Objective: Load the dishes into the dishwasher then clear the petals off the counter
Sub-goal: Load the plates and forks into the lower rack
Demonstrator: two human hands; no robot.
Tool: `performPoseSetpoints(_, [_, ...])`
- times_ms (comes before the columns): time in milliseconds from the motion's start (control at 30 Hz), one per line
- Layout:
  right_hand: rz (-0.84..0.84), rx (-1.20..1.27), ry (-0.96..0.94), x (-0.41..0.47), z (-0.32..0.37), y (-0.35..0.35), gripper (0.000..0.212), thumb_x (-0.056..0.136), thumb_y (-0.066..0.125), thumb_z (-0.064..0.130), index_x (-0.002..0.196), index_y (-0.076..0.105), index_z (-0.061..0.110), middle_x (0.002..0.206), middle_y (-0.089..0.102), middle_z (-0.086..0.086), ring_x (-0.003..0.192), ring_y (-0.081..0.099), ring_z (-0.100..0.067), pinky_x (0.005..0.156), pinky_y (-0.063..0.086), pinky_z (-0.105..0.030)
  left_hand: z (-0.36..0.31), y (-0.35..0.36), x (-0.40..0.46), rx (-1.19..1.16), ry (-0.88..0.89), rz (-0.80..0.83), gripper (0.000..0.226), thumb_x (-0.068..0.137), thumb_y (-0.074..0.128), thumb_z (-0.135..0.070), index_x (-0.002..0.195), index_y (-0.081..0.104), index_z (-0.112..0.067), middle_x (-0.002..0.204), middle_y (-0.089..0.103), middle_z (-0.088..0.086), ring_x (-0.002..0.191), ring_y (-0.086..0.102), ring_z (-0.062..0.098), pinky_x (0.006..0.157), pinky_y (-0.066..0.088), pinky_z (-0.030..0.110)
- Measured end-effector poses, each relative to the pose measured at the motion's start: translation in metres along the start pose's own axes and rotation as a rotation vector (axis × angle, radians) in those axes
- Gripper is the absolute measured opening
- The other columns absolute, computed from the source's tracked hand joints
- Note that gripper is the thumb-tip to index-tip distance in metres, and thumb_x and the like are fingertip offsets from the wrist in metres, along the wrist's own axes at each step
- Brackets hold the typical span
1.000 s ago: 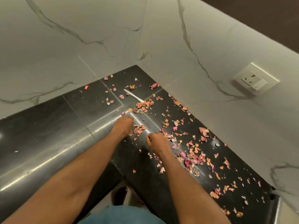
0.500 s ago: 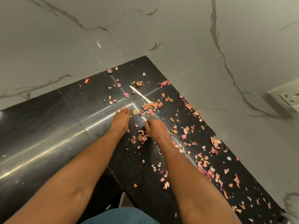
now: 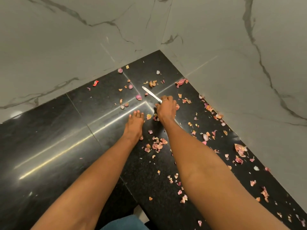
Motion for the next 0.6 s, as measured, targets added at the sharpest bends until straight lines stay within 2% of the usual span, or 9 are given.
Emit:
performPoseSetpoints(233, [0.067, -0.050, 0.151, 0.024, 0.001, 0.012, 0.049, 0.091, 0.076, 0.035, 0.132, 0.058, 0.015, 0.134, 0.062, -0.008, 0.126, 0.051, -0.032, 0.102, 0.039, -0.044, 0.003, 0.003, 0.006, 0.094, 0.019, 0.005, 0.132, 0.053, 0.097, -0.018, 0.159, 0.019, -0.006, 0.166, 0.018, 0.016, 0.154, 0.014, 0.030, 0.126, 0.008, 0.044])
performPoseSetpoints(333, [0.120, -0.042, 0.226, 0.030, 0.001, 0.017, 0.044, 0.091, 0.075, 0.036, 0.127, 0.060, 0.015, 0.128, 0.067, -0.009, 0.127, 0.054, -0.034, 0.101, 0.037, -0.046, 0.003, 0.004, 0.006, 0.104, 0.014, 0.008, 0.133, 0.052, 0.097, -0.017, 0.159, 0.018, -0.006, 0.166, 0.017, 0.017, 0.154, 0.013, 0.031, 0.126, 0.005, 0.044])
performPoseSetpoints(433, [0.157, -0.063, 0.216, 0.032, 0.001, 0.020, 0.031, 0.093, 0.070, 0.035, 0.117, 0.069, 0.015, 0.123, 0.069, -0.011, 0.123, 0.056, -0.035, 0.101, 0.037, -0.047, 0.003, 0.004, 0.007, 0.126, 0.007, 0.012, 0.134, 0.051, 0.097, -0.019, 0.159, 0.018, -0.005, 0.165, 0.018, 0.018, 0.154, 0.013, 0.032, 0.126, 0.002, 0.046])
performPoseSetpoints(533, [0.115, -0.082, 0.201, 0.025, -0.005, 0.020, 0.024, 0.096, 0.064, 0.034, 0.110, 0.072, 0.017, 0.117, 0.070, -0.009, 0.119, 0.056, -0.032, 0.102, 0.037, -0.047, -0.001, 0.003, 0.009, 0.160, -0.013, 0.035, 0.136, 0.052, 0.098, -0.020, 0.159, 0.016, -0.004, 0.166, 0.017, 0.018, 0.155, 0.011, 0.031, 0.126, -0.001, 0.048])
performPoseSetpoints(600, [0.039, 0.013, 0.213, 0.014, -0.013, 0.018, 0.019, 0.097, 0.063, 0.031, 0.109, 0.072, 0.019, 0.115, 0.069, -0.006, 0.119, 0.053, -0.029, 0.099, 0.036, -0.046, -0.001, 0.003, 0.010, 0.174, -0.020, 0.042, 0.136, 0.051, 0.098, -0.021, 0.159, 0.016, -0.005, 0.165, 0.018, 0.018, 0.155, 0.011, 0.031, 0.126, -0.001, 0.049])
Point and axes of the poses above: each hand's wrist, its own x-axis towards the middle knuckle, its own y-axis out of the palm, z = x × y, the point moved 1 cm from there along x, towards the middle knuckle
